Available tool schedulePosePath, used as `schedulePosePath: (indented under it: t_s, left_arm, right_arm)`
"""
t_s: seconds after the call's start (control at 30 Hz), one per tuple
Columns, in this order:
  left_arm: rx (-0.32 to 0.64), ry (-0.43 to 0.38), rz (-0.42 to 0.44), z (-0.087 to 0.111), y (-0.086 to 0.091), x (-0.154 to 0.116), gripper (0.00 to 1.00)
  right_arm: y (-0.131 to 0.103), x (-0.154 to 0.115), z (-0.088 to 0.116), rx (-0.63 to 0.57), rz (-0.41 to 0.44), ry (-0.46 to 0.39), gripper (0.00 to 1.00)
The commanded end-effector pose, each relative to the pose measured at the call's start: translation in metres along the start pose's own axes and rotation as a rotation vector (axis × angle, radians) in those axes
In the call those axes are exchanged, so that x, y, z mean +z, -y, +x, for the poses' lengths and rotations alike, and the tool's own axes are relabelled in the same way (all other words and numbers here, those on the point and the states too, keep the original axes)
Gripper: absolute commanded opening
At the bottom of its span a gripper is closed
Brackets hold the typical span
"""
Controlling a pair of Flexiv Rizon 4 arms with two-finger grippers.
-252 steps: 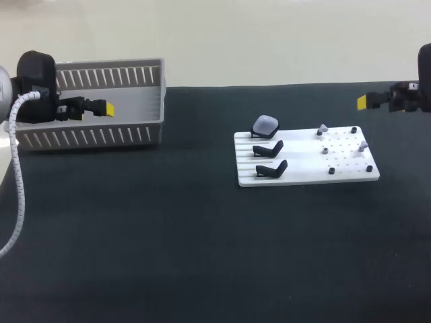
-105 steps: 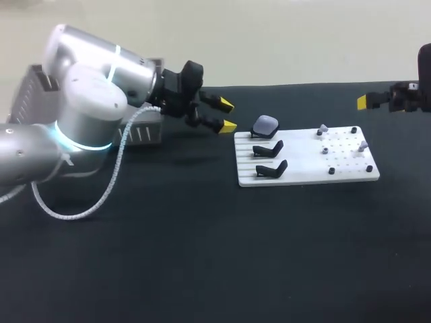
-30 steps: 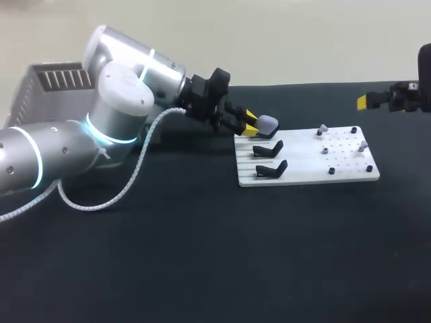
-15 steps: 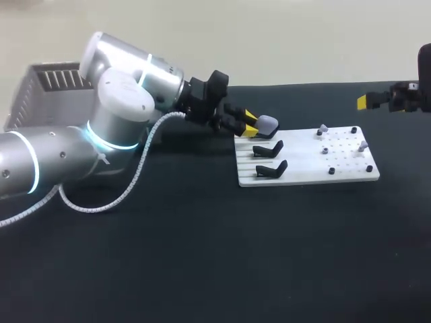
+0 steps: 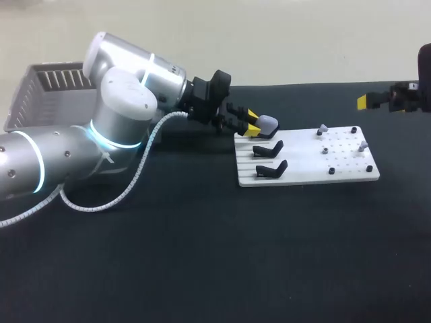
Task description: Pick up each earbud case from the left stands, insert the matching earbuds, close the lid, and place the case in the box.
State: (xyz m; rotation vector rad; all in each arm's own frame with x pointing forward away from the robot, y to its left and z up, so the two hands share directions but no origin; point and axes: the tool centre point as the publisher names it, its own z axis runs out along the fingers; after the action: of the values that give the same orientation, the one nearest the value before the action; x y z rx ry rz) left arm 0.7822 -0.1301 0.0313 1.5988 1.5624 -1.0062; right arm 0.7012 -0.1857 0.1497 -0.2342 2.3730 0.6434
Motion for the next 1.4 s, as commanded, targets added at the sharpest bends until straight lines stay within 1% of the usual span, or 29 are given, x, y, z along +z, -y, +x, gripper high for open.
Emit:
schedulePosePath:
  t_s: [0.03, 0.43, 0.97, 1.1, 1.17, 1.2, 1.4]
  left_arm:
    - [0.001, 0.003, 0.013, 0.001, -0.007, 0.002, 0.43]
    - [0.005, 0.010, 0.026, 0.002, -0.008, 0.005, 0.40]
    - [0.019, 0.006, 0.030, 0.000, -0.006, 0.010, 0.39]
    - [0.021, 0.005, 0.037, 0.000, -0.005, 0.012, 0.33]
    - [0.022, 0.004, 0.039, 0.000, -0.005, 0.013, 0.09]
    - [0.022, 0.003, 0.039, 0.000, -0.005, 0.013, 0.01]
    - [0.027, 0.004, 0.037, -0.001, -0.004, 0.013, 0.00]
  right_arm:
    - [0.000, 0.000, 0.000, 0.000, 0.000, 0.000, 1.00]
    - [0.000, 0.000, 0.000, 0.000, 0.000, 0.000, 1.00]
    - [0.000, 0.000, 0.000, 0.000, 0.000, 0.000, 1.00]
    - [0.000, 0.000, 0.000, 0.000, 0.000, 0.000, 1.00]
    - [0.000, 0.000, 0.000, 0.000, 0.000, 0.000, 1.00]
    - [0.000, 0.000, 0.000, 0.000, 0.000, 0.000, 1.00]
    - [0.000, 0.000, 0.000, 0.000, 0.000, 0.000, 1.00]
